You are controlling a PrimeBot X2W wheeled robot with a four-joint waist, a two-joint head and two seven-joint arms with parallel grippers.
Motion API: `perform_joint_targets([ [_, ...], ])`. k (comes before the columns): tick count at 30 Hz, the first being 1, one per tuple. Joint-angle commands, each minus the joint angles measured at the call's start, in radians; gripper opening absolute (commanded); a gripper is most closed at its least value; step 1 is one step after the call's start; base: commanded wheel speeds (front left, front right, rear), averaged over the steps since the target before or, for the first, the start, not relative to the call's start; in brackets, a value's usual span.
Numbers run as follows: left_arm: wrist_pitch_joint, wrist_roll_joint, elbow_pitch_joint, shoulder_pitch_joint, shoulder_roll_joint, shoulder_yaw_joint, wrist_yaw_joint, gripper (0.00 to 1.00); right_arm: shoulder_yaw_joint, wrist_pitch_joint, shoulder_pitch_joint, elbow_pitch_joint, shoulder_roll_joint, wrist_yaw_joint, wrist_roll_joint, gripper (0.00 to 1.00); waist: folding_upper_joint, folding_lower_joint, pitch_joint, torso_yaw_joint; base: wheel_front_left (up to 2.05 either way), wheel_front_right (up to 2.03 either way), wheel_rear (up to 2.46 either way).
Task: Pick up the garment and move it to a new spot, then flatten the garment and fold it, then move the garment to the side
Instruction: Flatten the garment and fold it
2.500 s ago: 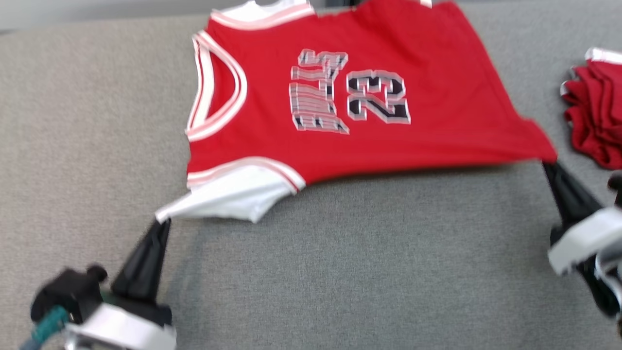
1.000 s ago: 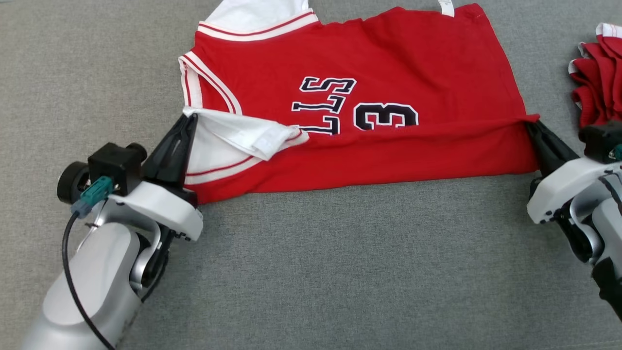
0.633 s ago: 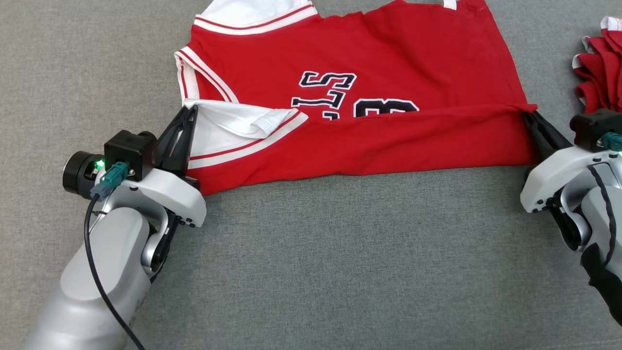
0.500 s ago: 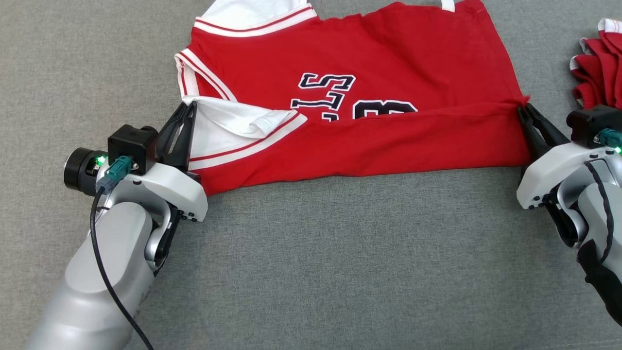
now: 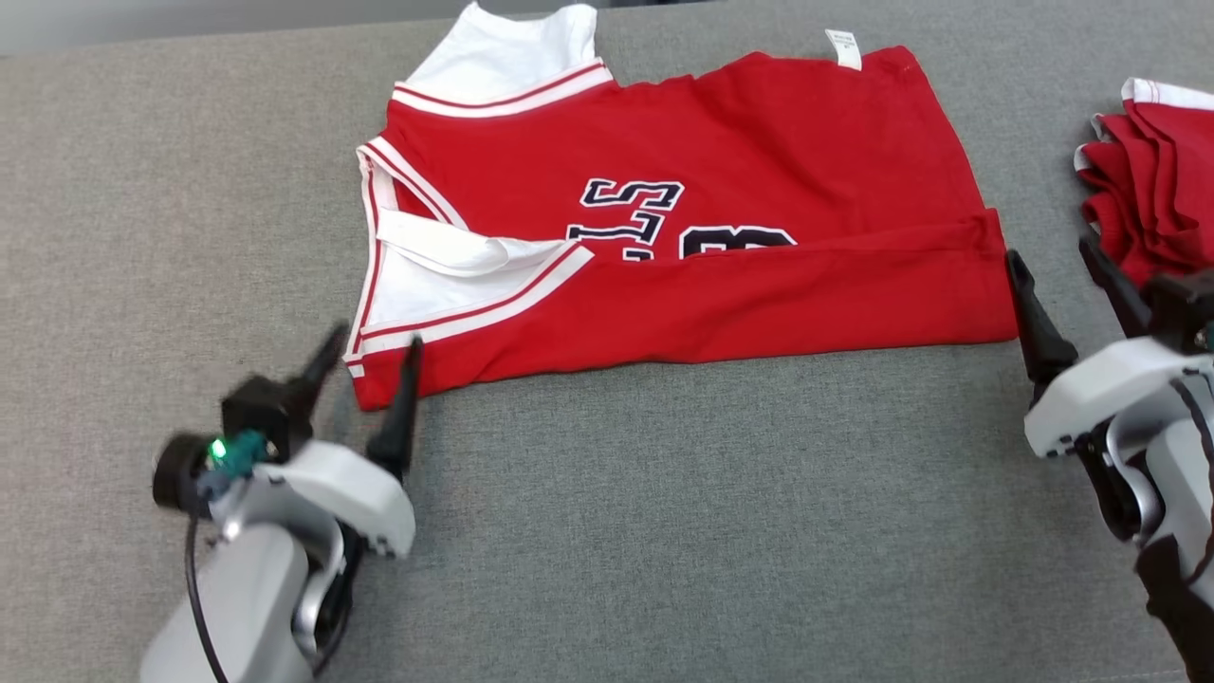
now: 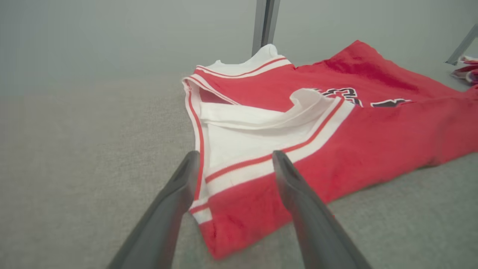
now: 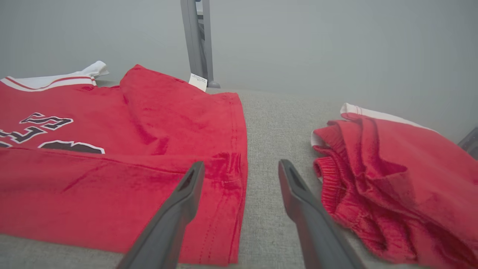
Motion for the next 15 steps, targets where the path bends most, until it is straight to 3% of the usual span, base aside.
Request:
perform_joint_targets([
  [1, 0.020, -0.009, -0.016, 0.030, 0.006, -0.005, 0.009, 1.00, -0.017, -0.005, 0.028, -0.008, 0.000, 0.000, -0.010, 1.00, 0.0000, 0.0000, -0.008, 0.003, 0.00, 0.00, 0.00],
  [12, 0.185, -0.022, -0.064, 0.079, 0.028, -0.034, 0.059, 1.00, -0.056, -0.005, 0.093, -0.039, 0.021, 0.000, -0.044, 1.00, 0.0000, 0.0000, -0.017, -0.006, 0.00, 0.00, 0.00],
  [14, 0.203, -0.003, -0.057, 0.067, 0.037, -0.045, 0.072, 0.75, -0.049, -0.005, 0.088, -0.036, 0.022, 0.000, -0.043, 1.00, 0.0000, 0.0000, -0.016, -0.011, 0.00, 0.00, 0.00],
  [15, 0.206, -0.002, -0.056, 0.063, 0.036, -0.045, 0.073, 0.49, -0.045, -0.005, 0.085, -0.035, 0.023, 0.000, -0.041, 1.00, 0.0000, 0.0000, -0.015, -0.014, 0.00, 0.00, 0.00],
])
